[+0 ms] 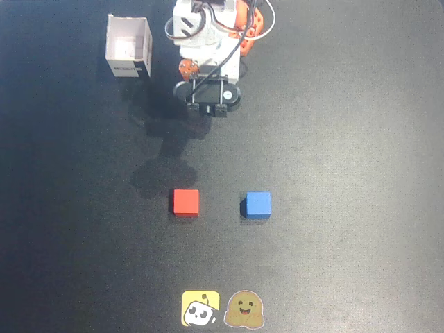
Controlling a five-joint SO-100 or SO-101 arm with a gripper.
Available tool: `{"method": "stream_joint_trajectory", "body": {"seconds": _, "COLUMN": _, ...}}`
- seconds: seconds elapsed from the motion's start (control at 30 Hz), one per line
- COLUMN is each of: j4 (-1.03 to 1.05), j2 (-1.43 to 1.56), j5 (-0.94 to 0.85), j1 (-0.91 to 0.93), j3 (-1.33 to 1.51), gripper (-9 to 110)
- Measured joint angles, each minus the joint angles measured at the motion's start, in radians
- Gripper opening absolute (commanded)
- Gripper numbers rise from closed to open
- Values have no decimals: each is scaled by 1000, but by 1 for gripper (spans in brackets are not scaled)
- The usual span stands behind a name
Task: Put the red cube on top of the blue cube.
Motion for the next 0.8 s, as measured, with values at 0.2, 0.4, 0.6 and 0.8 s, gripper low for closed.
{"method": "stream_joint_trajectory", "body": {"seconds": 0.2, "j4": 2, "j2": -32, "j5": 20, "j1": -11, "j3": -75, "gripper": 0}}
{"method": "stream_joint_trajectory", "body": {"seconds": 0.4, "j4": 2, "j2": -238, "j5": 69, "j1": -26, "j3": -206, "gripper": 0}}
{"method": "stream_joint_trajectory", "body": {"seconds": 0.6, "j4": -17, "j2": -422, "j5": 100, "j1": -20, "j3": -331, "gripper": 0}}
{"method": "stream_joint_trajectory", "body": {"seconds": 0.8, "j4": -23, "j2": -713, "j5": 133, "j1": -18, "j3": -522, "gripper": 0}}
